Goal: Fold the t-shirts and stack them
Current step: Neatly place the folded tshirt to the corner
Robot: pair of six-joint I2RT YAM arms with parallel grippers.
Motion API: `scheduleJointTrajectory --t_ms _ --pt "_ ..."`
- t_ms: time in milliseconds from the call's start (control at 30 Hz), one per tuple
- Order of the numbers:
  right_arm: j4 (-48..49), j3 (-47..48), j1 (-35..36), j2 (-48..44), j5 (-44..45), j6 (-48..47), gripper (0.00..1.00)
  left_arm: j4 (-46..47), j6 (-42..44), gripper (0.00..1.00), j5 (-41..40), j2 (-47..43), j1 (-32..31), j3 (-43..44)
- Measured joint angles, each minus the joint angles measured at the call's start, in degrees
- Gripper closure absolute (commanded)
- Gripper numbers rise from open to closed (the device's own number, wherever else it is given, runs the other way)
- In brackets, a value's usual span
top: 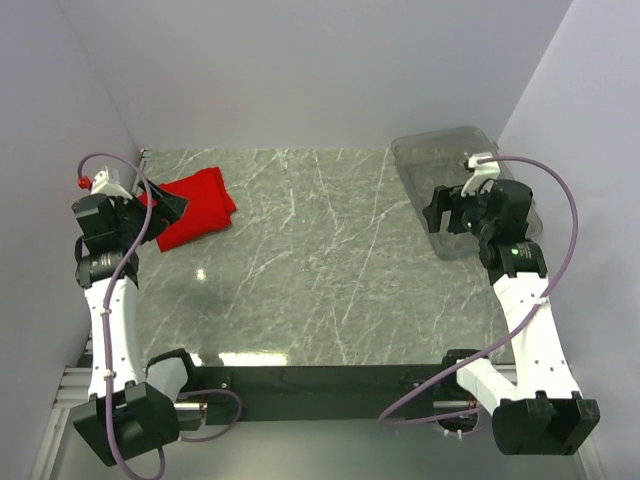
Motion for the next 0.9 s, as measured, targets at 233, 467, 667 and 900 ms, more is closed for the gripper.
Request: scheduleJointTrajectory --t_ms 233,467,667,900 --pt "0.28 -2.12 -1.09 -0.83 5.97 6.29 0.06 -0.55 0.2 0.01 -2.97 -1.25 -0.04 -0.07" --pt "1.03 -2.49 -1.14 -1.6 14.78 12.26 0.04 -0.02 -0.15 0.01 1.44 -1.84 -0.15 -0.63" --pt "0.79 -2.49 -1.14 -0.33 18.82 14.64 0.04 0.35 0.02 0.01 5.97 -2.32 -1.05 -2.12" --pt "1.88 -3.32 -1.14 -0.5 19.74 14.56 0.01 0.26 0.94 0.0 6.36 -2.84 -1.29 -2.29"
